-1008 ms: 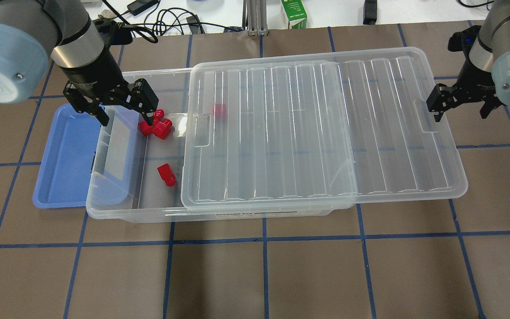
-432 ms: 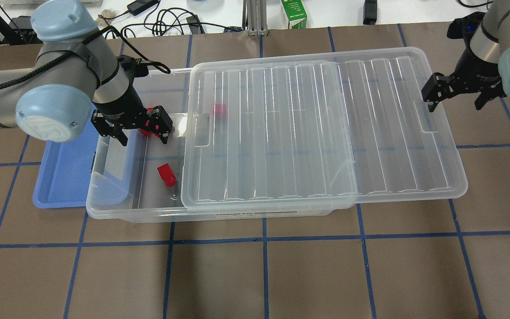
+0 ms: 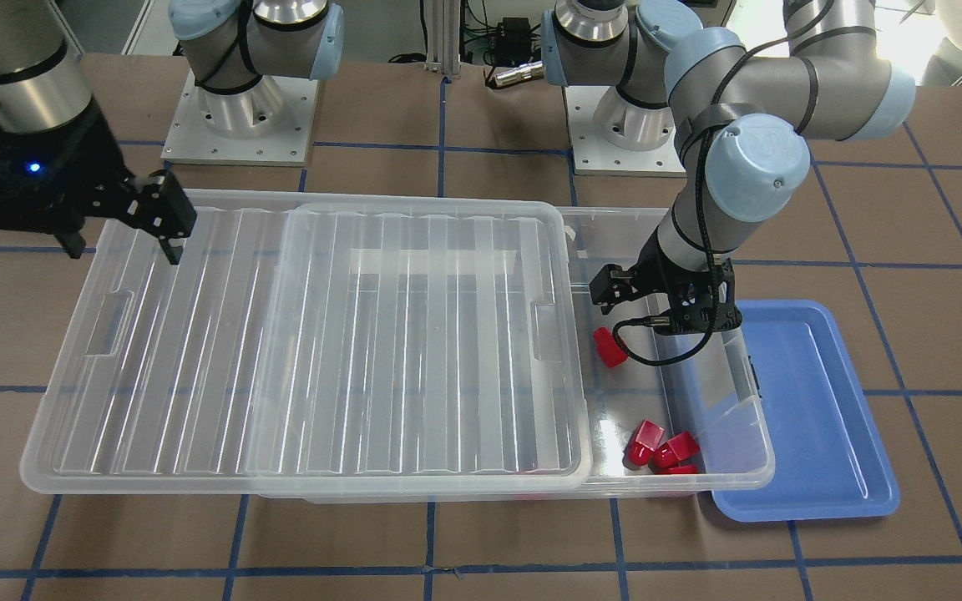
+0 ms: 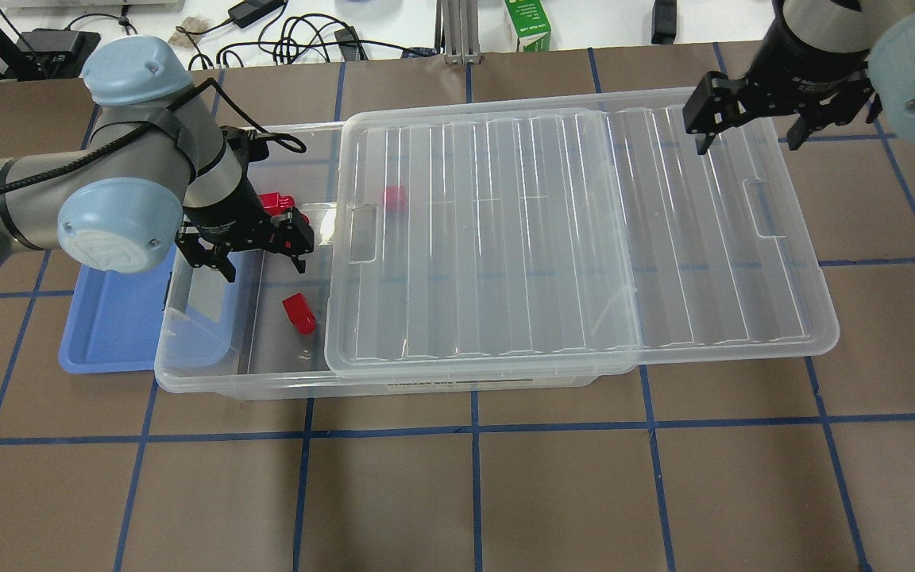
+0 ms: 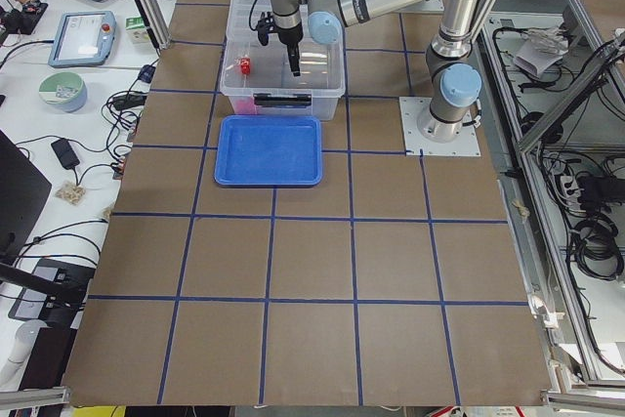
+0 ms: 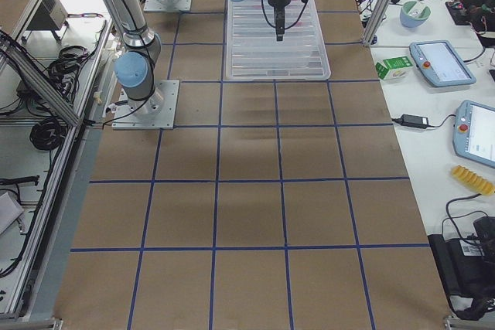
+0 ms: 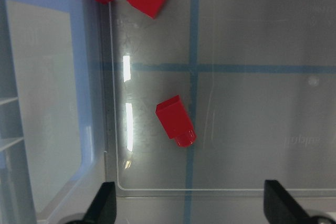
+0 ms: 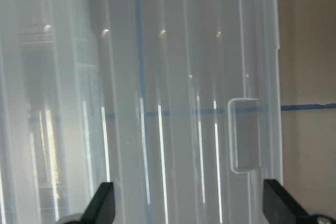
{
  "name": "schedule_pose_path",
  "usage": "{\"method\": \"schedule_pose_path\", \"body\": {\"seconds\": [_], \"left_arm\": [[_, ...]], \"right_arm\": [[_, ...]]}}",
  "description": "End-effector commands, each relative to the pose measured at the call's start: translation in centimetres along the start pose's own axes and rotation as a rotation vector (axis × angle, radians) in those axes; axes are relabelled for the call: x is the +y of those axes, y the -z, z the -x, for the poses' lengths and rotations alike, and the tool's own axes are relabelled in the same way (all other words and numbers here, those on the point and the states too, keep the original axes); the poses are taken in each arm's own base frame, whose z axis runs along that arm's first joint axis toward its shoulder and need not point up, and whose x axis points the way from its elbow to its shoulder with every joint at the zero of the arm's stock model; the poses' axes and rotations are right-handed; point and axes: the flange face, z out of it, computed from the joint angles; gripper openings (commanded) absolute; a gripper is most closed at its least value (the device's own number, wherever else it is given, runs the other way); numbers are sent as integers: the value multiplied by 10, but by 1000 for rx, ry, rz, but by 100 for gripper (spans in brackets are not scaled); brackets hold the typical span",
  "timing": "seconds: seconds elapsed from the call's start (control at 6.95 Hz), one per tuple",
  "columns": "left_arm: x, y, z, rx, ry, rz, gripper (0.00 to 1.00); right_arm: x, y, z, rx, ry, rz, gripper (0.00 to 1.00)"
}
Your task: Place red block in blue tray from box
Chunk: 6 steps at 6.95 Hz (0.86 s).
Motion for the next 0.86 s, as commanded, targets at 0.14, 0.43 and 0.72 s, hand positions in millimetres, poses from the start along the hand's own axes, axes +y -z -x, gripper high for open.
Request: {"method": "schedule_pose_path", "body": {"seconds": [0.14,0.43,0.72], "left_arm": [[-1,-41,2,46,61,37,100],[-3,-55,1,38,121,55,100],[-6,-76,2,25,202,86,100]], "right_arm": [[17,14,57,-19,-4,-12,100],[18,13,57,-17,2,-9,100],[18,14,57,-17,1,-7,100]]}}
